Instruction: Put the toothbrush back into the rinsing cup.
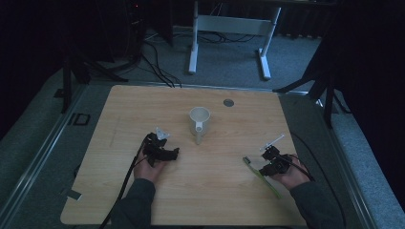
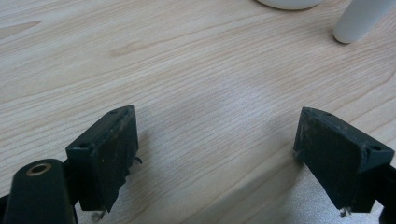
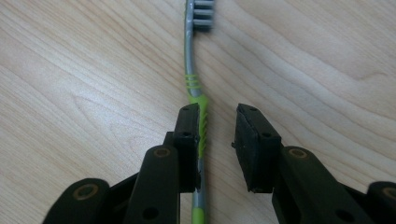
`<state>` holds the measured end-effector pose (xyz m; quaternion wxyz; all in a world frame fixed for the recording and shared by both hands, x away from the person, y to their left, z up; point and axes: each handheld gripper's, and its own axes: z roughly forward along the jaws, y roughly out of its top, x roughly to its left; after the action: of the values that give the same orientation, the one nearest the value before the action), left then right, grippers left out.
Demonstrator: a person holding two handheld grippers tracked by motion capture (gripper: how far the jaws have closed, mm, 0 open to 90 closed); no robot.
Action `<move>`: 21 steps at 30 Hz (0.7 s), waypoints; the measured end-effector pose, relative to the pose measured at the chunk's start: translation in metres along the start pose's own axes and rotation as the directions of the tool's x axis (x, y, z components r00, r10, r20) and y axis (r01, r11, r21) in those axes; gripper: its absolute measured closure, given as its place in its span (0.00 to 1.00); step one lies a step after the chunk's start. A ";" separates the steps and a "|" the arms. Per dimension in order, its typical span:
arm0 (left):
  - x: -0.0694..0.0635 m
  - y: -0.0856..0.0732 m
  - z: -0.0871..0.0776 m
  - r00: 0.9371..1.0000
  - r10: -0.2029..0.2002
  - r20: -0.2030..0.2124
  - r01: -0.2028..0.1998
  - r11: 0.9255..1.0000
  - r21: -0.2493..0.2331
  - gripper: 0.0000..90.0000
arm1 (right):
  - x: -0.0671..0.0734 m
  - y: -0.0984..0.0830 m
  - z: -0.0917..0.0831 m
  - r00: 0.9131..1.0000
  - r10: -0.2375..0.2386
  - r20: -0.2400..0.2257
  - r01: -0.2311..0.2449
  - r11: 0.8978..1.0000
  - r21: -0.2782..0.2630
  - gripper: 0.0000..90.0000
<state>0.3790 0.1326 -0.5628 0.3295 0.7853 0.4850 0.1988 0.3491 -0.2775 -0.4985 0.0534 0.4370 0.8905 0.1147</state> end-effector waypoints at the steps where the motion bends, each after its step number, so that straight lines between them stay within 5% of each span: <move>1: 0.000 0.000 0.000 1.000 0.000 0.000 0.000 1.000 0.000 0.16 | 0.000 0.001 0.001 1.000 -0.002 -0.002 0.002 1.000 0.006 0.79; 21: 0.000 0.000 0.000 1.000 0.000 0.000 0.000 1.000 0.000 0.16 | 0.006 0.016 0.010 0.997 -0.072 -0.002 0.072 0.988 0.135 0.81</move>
<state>0.3790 0.1326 -0.5628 0.3297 0.7852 0.4850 0.1988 0.3603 -0.2616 -0.5044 0.0291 0.4073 0.9114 0.0514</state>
